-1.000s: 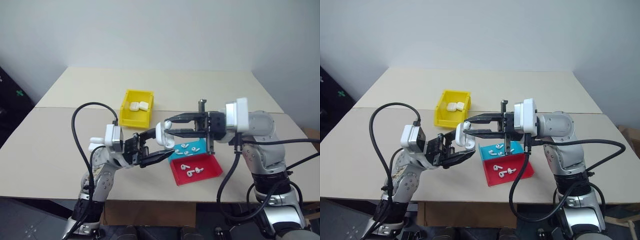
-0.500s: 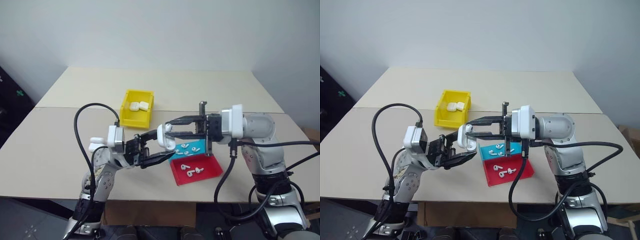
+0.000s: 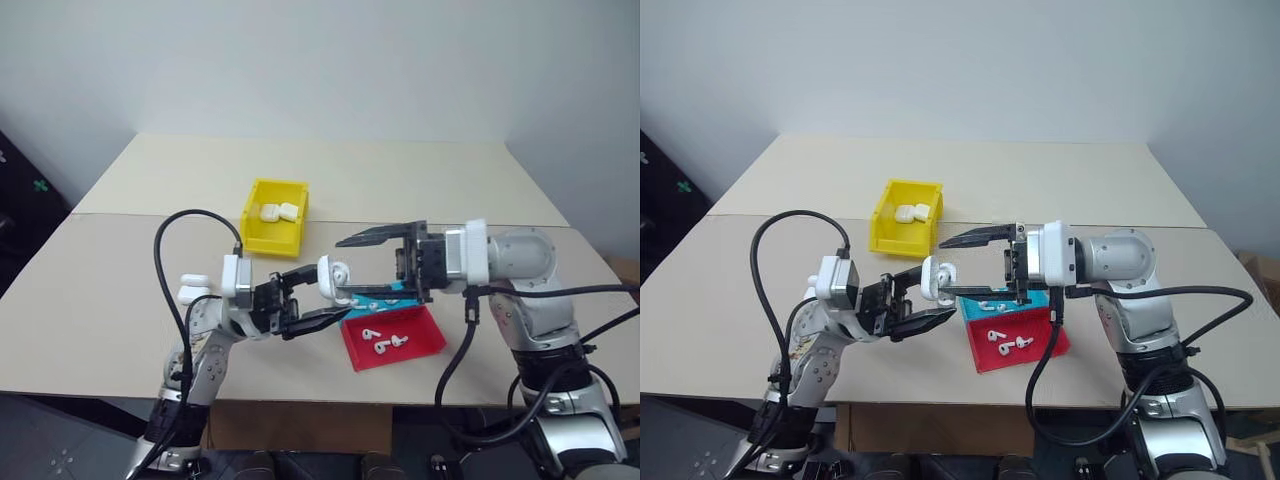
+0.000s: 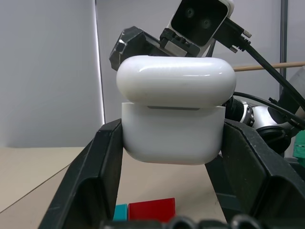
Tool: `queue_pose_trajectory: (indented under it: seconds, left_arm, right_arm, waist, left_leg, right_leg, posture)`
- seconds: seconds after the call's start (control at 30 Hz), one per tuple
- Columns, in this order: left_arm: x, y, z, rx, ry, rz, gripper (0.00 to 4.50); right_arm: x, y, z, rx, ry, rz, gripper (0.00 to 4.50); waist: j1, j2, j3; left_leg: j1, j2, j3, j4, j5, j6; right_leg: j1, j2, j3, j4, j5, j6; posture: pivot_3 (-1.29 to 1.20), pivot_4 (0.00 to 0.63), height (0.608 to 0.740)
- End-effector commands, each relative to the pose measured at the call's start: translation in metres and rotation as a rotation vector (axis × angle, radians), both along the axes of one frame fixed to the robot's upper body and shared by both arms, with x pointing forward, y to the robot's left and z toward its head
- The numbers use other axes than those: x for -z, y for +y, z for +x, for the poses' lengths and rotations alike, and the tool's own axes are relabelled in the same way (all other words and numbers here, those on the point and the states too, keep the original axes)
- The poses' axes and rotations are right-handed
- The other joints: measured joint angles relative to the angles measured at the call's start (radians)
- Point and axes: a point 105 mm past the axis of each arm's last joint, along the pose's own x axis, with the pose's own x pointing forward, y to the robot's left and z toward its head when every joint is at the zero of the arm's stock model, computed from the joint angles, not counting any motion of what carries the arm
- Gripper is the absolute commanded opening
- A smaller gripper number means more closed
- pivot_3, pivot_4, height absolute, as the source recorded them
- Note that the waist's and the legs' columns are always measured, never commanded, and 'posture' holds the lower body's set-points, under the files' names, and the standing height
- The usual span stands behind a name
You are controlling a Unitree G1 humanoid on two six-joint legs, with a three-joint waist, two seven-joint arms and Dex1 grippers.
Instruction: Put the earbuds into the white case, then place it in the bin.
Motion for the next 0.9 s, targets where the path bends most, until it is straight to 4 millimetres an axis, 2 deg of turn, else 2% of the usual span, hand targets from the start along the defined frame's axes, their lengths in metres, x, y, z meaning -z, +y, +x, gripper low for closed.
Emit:
queue_pose_trajectory:
  seconds: [0.03,0.4,0.5,0.6,0.67,0.77,0.9]
  left_arm:
    - [-0.014,0.005,-0.011,0.026,-0.032,-0.032,2.78]
    - [-0.009,0.0,-0.011,0.017,-0.048,-0.024,2.78]
    - [-0.005,0.002,-0.011,0.004,-0.054,0.0,2.78]
    - [0.002,0.013,-0.012,-0.01,-0.064,0.051,2.78]
    - [0.01,0.024,-0.016,-0.02,-0.071,0.118,2.78]
    - [0.02,0.04,-0.024,-0.038,-0.056,0.19,2.78]
    - [0.026,0.053,-0.032,-0.063,-0.038,0.207,2.78]
  right_arm:
    - [-0.007,-0.002,-0.003,-0.005,-0.008,0.012,2.92]
    - [-0.006,0.002,-0.001,-0.015,-0.008,-0.002,2.92]
    - [-0.011,-0.007,0.001,0.011,0.001,-0.005,2.92]
    - [-0.019,-0.022,0.014,0.091,0.04,-0.052,2.92]
    - [-0.018,-0.032,0.028,0.169,0.08,-0.168,2.92]
    - [-0.004,-0.047,0.056,0.323,0.187,-0.434,2.92]
    - [0.017,-0.052,0.073,0.367,0.181,-0.706,2.92]
  waist:
    - [-0.001,0.0,0.0]
    - [0.002,0.0,0.0]
    - [0.002,0.0,0.0]
    - [0.002,0.0,0.0]
    - [-0.002,0.0,0.0]
    - [-0.008,0.001,0.001]
    - [-0.007,0.002,0.001]
  left_leg:
    - [0.0,0.0,0.0,0.0,0.0,0.0]
    - [0.0,0.0,0.0,0.0,0.0,0.0]
    - [0.0,0.0,0.0,0.0,0.0,0.0]
    - [0.0,0.0,0.0,0.0,0.0,0.0]
    - [0.0,0.0,0.0,0.0,0.0,0.0]
    - [0.0,0.0,0.001,-0.001,0.0,0.0]
    - [-0.001,0.001,0.001,-0.002,0.0,0.0]
  right_leg:
    - [0.0,0.0,0.0,0.0,0.0,0.0]
    - [0.0,0.0,0.0,0.0,0.0,0.0]
    - [0.0,0.0,0.0,0.0,0.0,0.0]
    - [0.0,0.0,0.0,0.0,0.0,0.0]
    - [0.0,0.0,0.0,0.0,0.0,0.0]
    - [-0.002,0.0,0.001,0.0,-0.001,-0.001]
    - [-0.004,0.0,0.0,0.0,-0.001,-0.002]
  posture:
    - [0.0,0.15,0.74]
    - [0.0,0.15,0.74]
    - [0.0,0.15,0.74]
    - [0.0,0.15,0.74]
    - [0.0,0.15,0.74]
    - [0.0,0.15,0.74]
    - [0.0,0.15,0.74]
